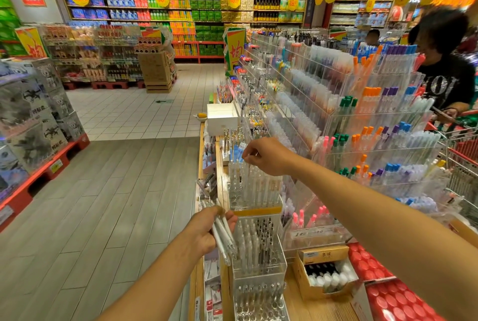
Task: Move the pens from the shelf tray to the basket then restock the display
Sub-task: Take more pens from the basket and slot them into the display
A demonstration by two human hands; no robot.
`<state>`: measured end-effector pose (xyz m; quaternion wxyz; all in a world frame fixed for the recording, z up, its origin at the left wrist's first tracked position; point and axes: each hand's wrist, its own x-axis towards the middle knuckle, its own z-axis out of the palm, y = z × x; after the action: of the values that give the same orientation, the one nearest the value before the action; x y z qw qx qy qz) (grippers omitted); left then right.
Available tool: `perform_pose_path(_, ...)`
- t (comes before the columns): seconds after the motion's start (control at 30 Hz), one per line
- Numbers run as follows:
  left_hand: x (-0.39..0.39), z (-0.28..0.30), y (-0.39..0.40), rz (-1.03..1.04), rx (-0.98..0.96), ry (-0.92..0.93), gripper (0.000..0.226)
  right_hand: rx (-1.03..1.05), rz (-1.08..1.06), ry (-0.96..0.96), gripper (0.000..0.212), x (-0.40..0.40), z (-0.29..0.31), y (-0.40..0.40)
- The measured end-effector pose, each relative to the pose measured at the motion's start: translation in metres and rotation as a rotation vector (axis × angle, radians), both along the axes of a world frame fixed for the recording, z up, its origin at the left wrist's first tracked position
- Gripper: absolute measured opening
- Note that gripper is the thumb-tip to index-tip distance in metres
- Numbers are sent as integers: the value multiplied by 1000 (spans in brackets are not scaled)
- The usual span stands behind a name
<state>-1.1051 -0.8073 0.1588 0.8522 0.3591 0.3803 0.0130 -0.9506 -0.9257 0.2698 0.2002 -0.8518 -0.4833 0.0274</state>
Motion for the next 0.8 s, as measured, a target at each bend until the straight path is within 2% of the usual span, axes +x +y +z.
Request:
perform_pose_path(0.3,0,9,-1,-7,6,-30,25,-49,-4,-28,18,-1,-1,0)
perform_pose_path(0.53,2,10,-3,-57,20,-42,16,-141,9,-36,15,-8,-16,0)
perform_pose_path(0.8,4,15,-6,-95,39,-70,19,-155,23,-105,17,-12,-18,4)
